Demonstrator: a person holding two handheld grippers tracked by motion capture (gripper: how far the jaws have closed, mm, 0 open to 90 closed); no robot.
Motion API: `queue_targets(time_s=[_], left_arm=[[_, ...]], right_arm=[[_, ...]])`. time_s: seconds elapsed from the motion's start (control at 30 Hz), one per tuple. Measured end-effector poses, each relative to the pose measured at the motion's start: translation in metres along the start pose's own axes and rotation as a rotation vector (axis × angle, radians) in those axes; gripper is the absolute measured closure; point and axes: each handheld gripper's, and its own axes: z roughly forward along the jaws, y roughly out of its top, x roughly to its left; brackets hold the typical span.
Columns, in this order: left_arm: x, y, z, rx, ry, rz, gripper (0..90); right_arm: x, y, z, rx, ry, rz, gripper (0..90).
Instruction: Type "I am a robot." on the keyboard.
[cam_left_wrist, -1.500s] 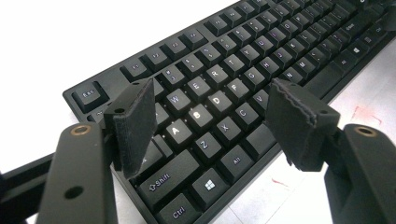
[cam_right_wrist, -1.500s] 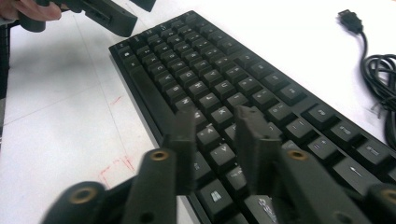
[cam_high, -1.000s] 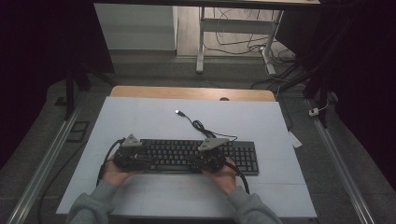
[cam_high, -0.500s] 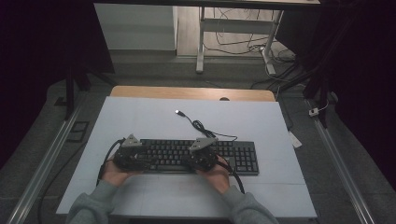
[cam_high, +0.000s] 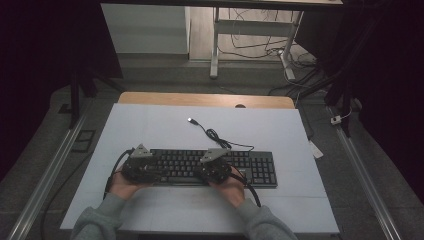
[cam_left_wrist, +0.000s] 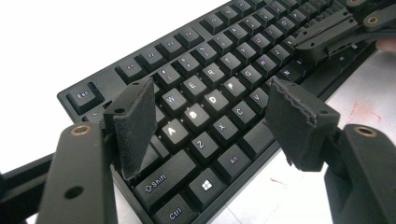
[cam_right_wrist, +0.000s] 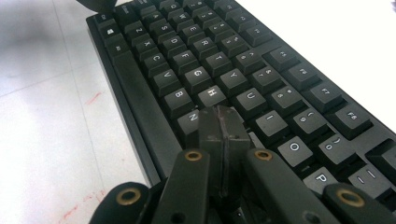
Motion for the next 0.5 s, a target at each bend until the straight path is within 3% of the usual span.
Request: queue_targets(time_s=[0.27,0.5], left_arm=[[0.000,0.000,-0.001,-0.003,0.003,-0.001,33.6],[0.000,0.000,-0.001,-0.007,0.003,-0.004,33.6]], right_arm=[[0.001,-0.001,0.000,0.009,-0.011,-0.009,89.8],[-0.006,-0.001,-0.019,-0.047,-0.025,0.032,89.8]])
